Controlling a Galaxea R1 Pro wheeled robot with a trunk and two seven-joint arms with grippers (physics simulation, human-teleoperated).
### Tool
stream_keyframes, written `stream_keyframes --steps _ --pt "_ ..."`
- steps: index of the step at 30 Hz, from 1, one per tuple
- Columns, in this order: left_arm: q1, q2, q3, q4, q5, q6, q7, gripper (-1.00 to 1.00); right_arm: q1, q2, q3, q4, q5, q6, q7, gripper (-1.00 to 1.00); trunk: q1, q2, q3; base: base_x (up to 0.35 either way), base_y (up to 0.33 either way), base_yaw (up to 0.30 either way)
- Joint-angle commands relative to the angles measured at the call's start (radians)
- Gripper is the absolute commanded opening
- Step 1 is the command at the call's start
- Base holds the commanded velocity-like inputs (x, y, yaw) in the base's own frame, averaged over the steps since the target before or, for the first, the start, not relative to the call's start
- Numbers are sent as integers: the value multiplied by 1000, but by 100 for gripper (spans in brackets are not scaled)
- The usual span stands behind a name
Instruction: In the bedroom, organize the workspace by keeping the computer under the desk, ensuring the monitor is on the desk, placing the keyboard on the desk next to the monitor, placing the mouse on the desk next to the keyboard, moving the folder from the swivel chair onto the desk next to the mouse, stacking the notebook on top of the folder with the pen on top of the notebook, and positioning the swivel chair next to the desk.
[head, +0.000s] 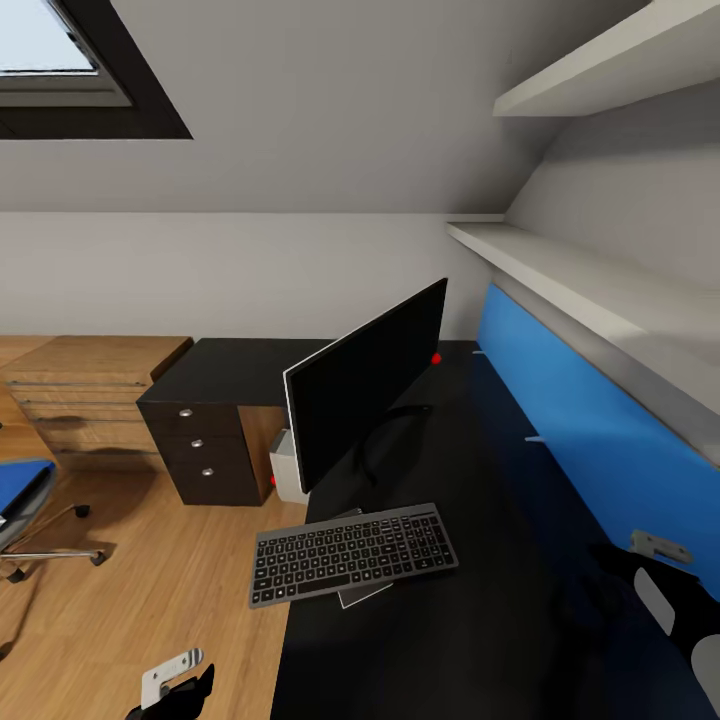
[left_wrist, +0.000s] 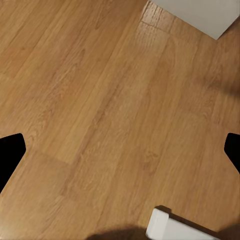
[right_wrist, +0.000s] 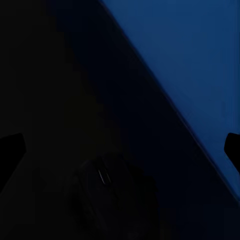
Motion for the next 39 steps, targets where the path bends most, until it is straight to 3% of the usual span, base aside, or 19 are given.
stream_keyframes --steps 1,39 --pt "-1 2 -8 -1 10 -4 9 100 0 0 0 -2 -10 5 -3 100 0 -1 -1 0 0 -8" --pt "-1 1 -8 -1 10 -4 10 100 0 2 2 -21 -12 6 20 100 0 -1 -1 0 0 -1"
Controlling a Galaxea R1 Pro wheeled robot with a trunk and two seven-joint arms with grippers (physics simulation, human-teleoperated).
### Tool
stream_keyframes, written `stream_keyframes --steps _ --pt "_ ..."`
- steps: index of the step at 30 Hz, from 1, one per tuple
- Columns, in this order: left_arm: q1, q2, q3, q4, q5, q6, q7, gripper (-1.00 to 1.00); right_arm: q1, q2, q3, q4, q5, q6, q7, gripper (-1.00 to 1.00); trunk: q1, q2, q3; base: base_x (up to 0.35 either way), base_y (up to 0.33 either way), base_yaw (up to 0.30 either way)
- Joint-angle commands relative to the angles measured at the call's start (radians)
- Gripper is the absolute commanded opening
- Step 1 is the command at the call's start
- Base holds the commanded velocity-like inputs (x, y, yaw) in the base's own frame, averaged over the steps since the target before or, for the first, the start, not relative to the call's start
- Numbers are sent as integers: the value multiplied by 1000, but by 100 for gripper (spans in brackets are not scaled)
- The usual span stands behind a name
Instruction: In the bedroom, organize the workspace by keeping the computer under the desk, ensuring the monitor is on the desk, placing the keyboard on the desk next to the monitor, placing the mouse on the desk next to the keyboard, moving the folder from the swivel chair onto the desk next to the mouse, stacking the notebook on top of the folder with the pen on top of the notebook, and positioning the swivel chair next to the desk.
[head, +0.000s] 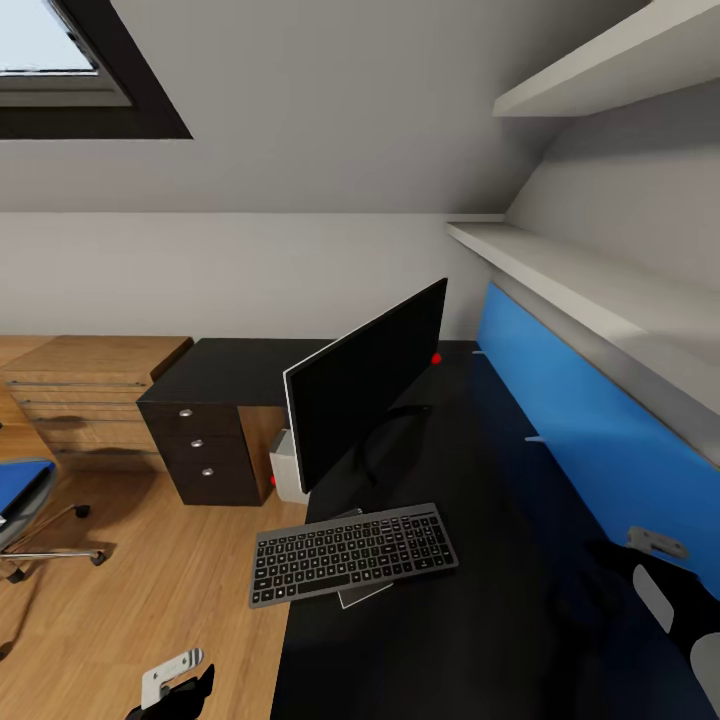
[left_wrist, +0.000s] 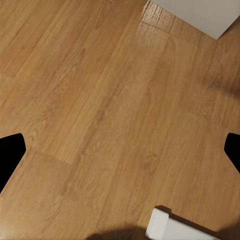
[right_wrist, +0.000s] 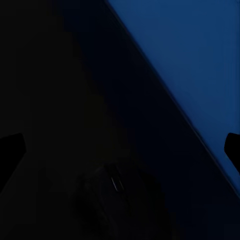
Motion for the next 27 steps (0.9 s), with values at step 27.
stream_keyframes --steps 27 --pt "-1 -5 -9 1 10 -4 10 100 0 0 -2 6 -4 120 -8 100 12 -22 -11 0 0 0"
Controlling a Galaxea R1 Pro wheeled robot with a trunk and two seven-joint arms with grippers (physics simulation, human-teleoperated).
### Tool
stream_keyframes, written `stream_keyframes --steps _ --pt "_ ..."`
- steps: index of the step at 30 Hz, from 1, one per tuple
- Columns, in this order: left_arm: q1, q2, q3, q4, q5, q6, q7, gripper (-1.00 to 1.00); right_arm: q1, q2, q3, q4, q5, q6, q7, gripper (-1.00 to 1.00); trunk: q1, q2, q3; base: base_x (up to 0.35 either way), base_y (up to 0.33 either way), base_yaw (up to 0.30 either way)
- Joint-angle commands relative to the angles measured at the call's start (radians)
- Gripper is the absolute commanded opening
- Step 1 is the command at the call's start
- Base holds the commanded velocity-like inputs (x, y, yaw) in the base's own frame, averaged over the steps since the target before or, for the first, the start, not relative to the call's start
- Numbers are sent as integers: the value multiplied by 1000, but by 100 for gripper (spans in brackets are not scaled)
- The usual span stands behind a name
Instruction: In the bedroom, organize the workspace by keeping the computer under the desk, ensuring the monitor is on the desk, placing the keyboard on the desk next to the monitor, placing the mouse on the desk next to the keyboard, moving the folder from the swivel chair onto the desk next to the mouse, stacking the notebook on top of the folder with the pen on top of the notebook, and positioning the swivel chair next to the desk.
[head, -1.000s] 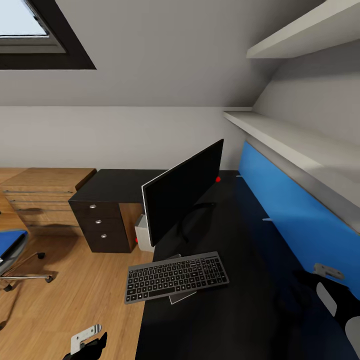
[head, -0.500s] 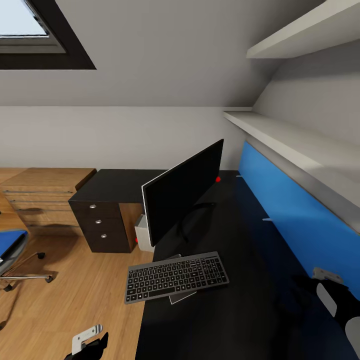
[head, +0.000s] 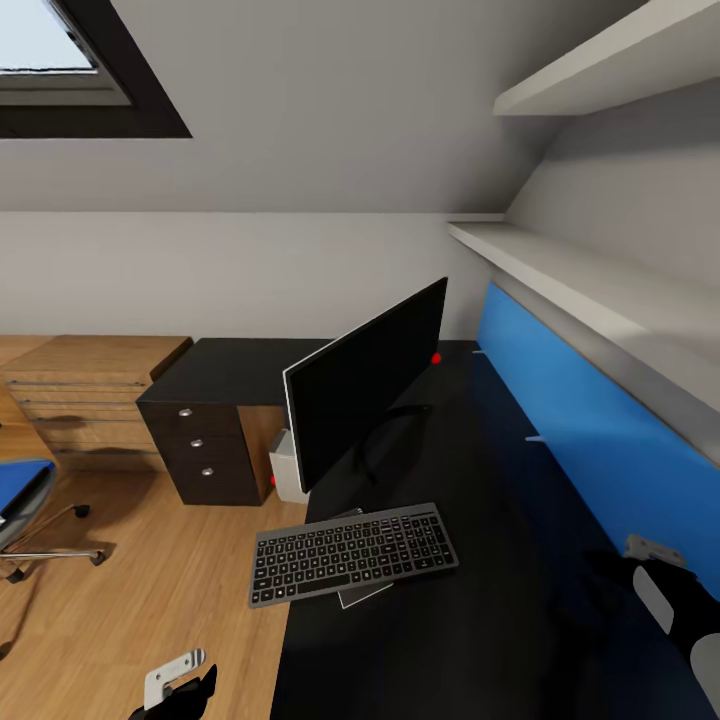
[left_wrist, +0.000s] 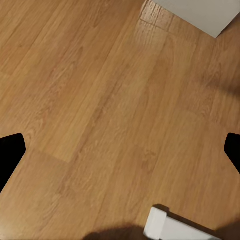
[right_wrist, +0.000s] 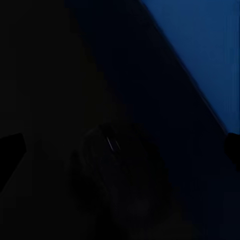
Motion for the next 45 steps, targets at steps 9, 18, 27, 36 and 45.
stream_keyframes --steps 9,18,27,36,45 --pt "-1 2 -8 -1 10 -4 10 100 0 0 -1 -1 -8 5 -2 100 35 -65 -30 0 0 0" --pt "-1 2 -8 -1 10 -4 10 100 0 0 -1 -2 -7 5 -2 100 69 -128 -58 0 0 0" --pt "-1 2 -8 -1 10 -4 10 100 0 0 -1 -1 -7 5 -2 100 104 -191 -86 0 0 0" --pt "-1 2 -8 -1 9 -4 10 100 0 0 -1 -1 -7 7 -2 100 138 -254 -114 0 0 0" --pt "-1 2 -8 0 9 -4 10 100 0 0 -2 -1 -7 7 -2 100 173 -317 -143 0 0 0"
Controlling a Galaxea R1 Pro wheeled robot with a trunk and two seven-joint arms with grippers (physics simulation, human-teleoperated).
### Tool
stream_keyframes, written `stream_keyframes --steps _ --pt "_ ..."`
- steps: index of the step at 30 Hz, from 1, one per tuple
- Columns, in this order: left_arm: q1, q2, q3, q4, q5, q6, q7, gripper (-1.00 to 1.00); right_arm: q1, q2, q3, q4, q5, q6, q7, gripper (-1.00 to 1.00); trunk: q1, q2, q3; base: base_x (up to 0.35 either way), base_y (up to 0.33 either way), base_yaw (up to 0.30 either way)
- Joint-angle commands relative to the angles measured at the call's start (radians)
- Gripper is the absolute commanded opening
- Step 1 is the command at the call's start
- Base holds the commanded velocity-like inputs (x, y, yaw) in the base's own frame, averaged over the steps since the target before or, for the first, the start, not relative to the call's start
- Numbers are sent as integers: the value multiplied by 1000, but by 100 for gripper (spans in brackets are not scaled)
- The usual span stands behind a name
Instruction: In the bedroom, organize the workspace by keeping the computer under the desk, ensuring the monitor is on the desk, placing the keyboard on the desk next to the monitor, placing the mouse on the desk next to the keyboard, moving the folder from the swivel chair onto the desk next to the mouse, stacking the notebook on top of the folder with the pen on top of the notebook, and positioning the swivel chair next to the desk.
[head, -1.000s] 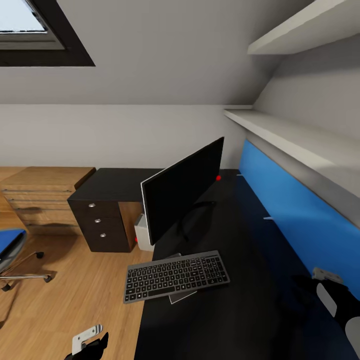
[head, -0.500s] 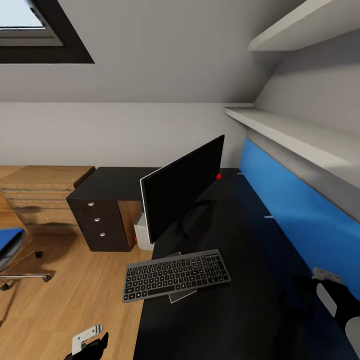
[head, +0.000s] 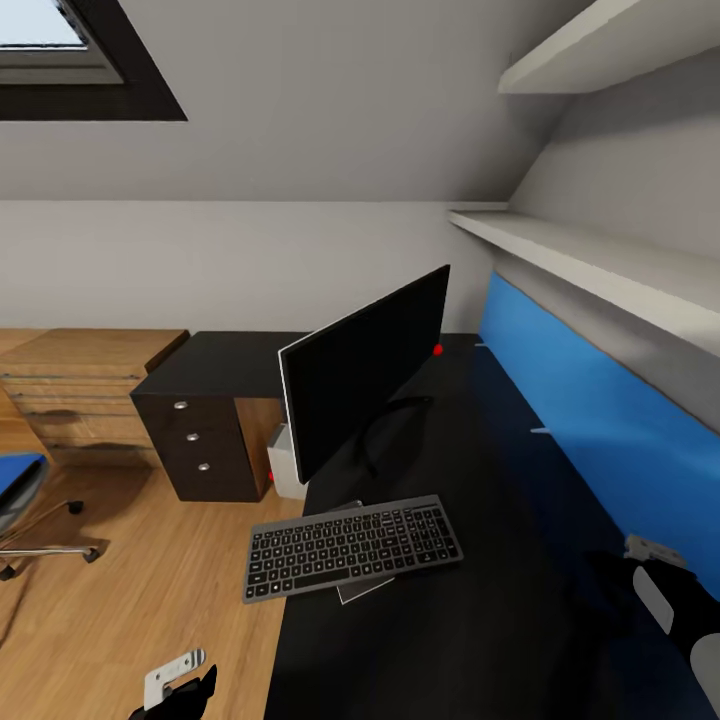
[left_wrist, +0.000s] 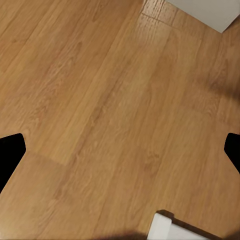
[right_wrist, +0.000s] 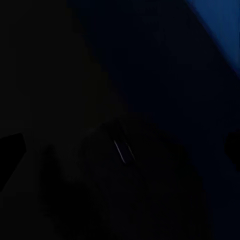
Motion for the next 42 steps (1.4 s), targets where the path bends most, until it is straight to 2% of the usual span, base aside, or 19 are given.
stream_keyframes --steps 1,4,32,42 --pt "-1 2 -8 -1 10 -4 9 100 0 0 -2 -2 -8 5 -2 100 4 -8 -4 0 0 0" --pt "-1 2 -8 -1 10 -3 9 100 0 0 -2 -2 -8 5 -2 100 16 -29 -14 0 0 0" --pt "-1 2 -8 -1 10 -3 9 100 0 0 -2 3 -7 3 -5 100 16 -29 -14 0 0 0" --pt "-1 2 -7 -1 11 -3 9 100 0 0 -2 38 -8 6 -6 100 16 -29 -14 0 0 0"
